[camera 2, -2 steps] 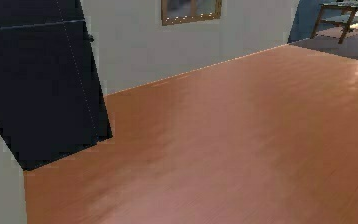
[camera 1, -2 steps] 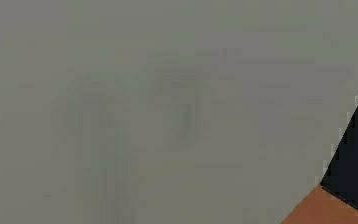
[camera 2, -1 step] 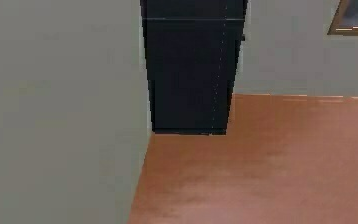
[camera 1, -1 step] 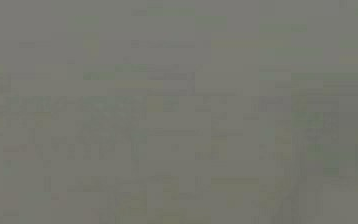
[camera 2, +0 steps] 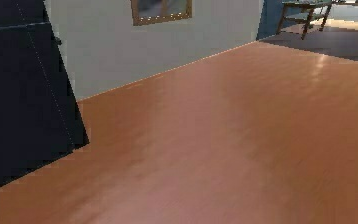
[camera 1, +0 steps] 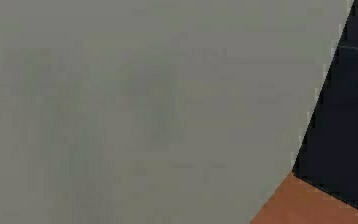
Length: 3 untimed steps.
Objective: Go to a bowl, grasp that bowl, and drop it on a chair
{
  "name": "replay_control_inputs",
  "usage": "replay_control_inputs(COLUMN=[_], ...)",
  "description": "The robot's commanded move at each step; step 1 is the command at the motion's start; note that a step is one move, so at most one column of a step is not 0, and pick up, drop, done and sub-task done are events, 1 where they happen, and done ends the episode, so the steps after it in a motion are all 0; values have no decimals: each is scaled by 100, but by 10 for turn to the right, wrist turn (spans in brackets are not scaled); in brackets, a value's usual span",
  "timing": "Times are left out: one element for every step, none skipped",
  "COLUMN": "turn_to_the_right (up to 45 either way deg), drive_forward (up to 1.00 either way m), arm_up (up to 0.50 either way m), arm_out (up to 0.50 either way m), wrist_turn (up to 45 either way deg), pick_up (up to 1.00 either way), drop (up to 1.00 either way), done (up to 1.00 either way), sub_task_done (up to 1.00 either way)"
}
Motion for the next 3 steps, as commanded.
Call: replay_control_inputs(turn_to_the_right=[450, 450, 360], drive_forward=[0, 0, 0], arm_up=[0, 0, 0], arm_out=[0, 0, 0], wrist_turn=[0, 0, 0], pick_up=[0, 0, 0], drop=[0, 0, 0], done=[0, 0, 0], sub_task_done=[0, 0, 0])
